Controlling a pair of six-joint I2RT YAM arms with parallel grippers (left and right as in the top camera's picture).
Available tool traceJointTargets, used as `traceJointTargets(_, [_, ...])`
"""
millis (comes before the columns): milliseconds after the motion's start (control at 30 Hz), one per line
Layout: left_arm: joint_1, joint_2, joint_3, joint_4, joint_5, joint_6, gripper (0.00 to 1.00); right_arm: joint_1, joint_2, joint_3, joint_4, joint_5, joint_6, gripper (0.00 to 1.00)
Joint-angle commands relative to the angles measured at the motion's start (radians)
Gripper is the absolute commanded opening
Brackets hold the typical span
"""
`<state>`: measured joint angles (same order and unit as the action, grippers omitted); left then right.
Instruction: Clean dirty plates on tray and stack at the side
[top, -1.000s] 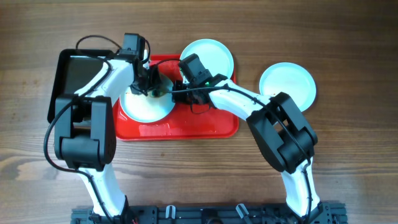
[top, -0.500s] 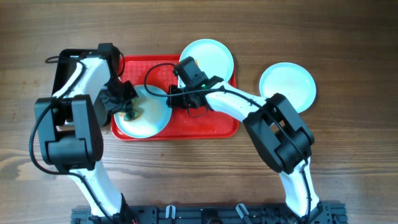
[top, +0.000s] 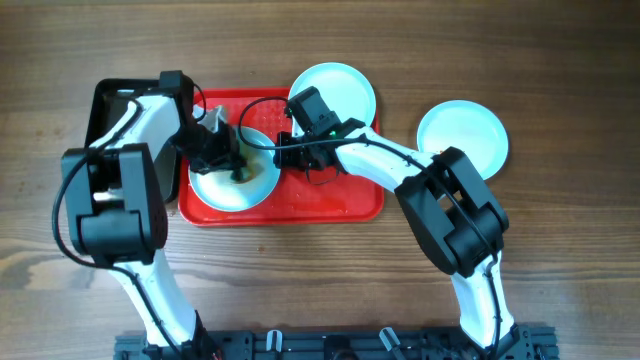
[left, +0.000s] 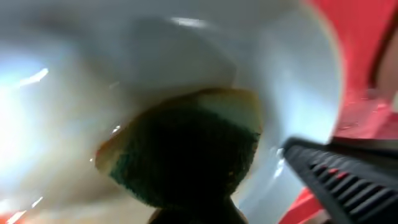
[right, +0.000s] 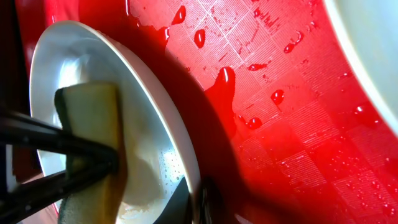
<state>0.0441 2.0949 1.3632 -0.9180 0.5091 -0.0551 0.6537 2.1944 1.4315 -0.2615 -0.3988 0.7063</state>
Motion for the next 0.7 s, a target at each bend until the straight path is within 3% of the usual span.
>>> traceJointTargets(0, [-0.021,0.104,-0.031,0.096,-0.062,-0.047,0.04,-0.002,0.040,-0.012,-0.008,0.031,0.029,0.05])
traceJointTargets(67, [-0.020,0.104,0.037,0.098,-0.259,-0.166,0.04,-0.006,0.040,-0.011,-0.009,0.031,0.029,0.05])
traceJointTargets(133, [-0.020,0.093,0.111,0.069,-0.339,-0.198,0.04,-0.008,0.040,-0.011,-0.008,0.031,0.029,0.05])
traceJointTargets(333, [-0.020,-0.065,0.382,-0.110,-0.332,-0.188,0.04,-0.049,0.040,-0.005,-0.006,0.035,0.026,0.06])
traceJointTargets(400, [-0.018,-0.144,0.386,-0.129,-0.359,-0.188,0.04,-0.049,0.040,-0.005,0.002,0.034,0.021,0.19])
traceJointTargets(500, [0.008,-0.203,0.386,-0.185,-0.463,-0.188,0.04,-0.049,0.040,-0.003,0.015,0.035,0.001,0.27])
traceJointTargets(567, [0.027,-0.201,0.385,-0.203,-0.463,-0.188,0.04,-0.041,0.040,-0.003,0.015,0.057,0.000,0.26])
traceJointTargets(633, [0.042,-0.201,0.384,-0.203,-0.463,-0.188,0.04,-0.024,0.040,-0.003,0.017,0.082,-0.035,0.05])
traceJointTargets(667, [0.046,-0.201,0.384,-0.201,-0.463,-0.188,0.06,-0.020,0.040,0.005,0.002,0.079,-0.054,0.05])
